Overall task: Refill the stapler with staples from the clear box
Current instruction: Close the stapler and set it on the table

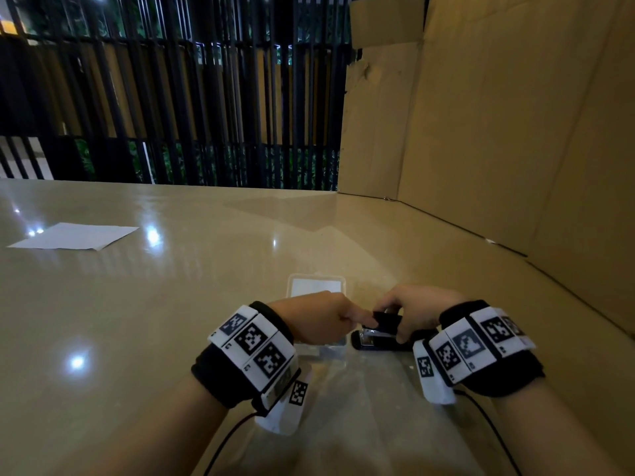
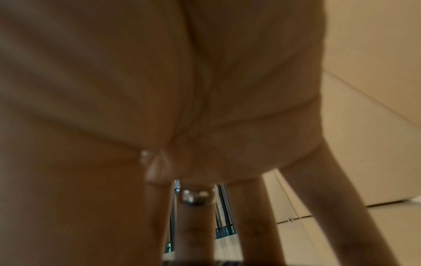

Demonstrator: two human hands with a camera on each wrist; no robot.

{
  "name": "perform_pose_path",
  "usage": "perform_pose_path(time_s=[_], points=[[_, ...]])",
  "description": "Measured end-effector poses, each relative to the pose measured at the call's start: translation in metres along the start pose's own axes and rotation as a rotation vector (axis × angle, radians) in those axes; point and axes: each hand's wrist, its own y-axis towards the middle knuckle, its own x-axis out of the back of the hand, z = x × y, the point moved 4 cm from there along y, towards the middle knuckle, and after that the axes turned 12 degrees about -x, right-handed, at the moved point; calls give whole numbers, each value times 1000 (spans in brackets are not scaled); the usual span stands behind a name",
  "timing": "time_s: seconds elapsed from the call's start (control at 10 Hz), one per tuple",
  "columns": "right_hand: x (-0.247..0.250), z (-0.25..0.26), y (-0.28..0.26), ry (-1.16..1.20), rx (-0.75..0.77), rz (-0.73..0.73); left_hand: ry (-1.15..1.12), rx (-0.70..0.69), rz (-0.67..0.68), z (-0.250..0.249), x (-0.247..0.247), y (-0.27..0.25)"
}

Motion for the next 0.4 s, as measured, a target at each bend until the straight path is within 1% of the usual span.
perform_pose_path(time_s=[0.2,0.3,0.4], points=[[-1,-2,3,56,10,20,-17,-5,-10,0,-1,1],[8,-12,-1,188,-6,30,-4,-17,-42,3,3,0],[33,-31,-17,351,33,-134,-21,-39,-141,1,10,-3]])
